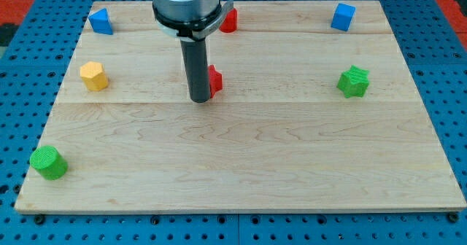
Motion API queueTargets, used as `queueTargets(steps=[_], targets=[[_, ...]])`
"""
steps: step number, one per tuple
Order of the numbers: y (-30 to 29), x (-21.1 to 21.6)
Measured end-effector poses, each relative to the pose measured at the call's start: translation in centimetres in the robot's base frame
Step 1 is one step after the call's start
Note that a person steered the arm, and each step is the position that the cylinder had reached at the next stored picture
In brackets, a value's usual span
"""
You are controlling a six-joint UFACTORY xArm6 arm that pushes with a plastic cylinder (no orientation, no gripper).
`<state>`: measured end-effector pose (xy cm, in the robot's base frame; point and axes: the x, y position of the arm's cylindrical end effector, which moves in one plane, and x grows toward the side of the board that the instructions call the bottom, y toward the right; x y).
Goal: Push the red star towards the triangle
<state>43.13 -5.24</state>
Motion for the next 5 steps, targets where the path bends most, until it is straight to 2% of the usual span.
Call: queueTargets(steps=[1, 2, 3, 5], targets=[[0.3, -3.7], [1.4, -4.7], [4.2, -1.0], [4.1, -10.4]])
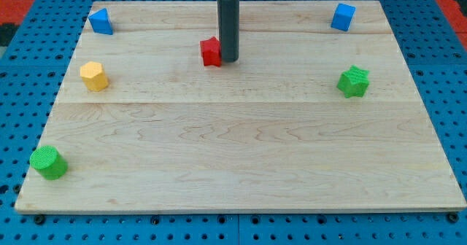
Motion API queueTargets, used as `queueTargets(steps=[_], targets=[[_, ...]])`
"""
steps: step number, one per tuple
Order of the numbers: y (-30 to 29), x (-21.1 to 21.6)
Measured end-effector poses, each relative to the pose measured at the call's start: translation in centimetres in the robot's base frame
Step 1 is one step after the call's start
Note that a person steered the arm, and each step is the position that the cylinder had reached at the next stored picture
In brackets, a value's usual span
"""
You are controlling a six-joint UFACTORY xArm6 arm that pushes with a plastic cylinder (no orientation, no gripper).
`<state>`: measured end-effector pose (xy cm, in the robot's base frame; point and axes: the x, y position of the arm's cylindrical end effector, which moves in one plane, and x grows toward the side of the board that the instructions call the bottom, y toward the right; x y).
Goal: Push the red star towards the triangle
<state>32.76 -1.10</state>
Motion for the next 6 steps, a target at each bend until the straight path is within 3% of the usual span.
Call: queueTargets(steps=[1, 3, 5, 6], targets=[[-4.8, -1.9], [-6.2, 4.5], [-6.9, -5.7], [-7.0, -6.5]])
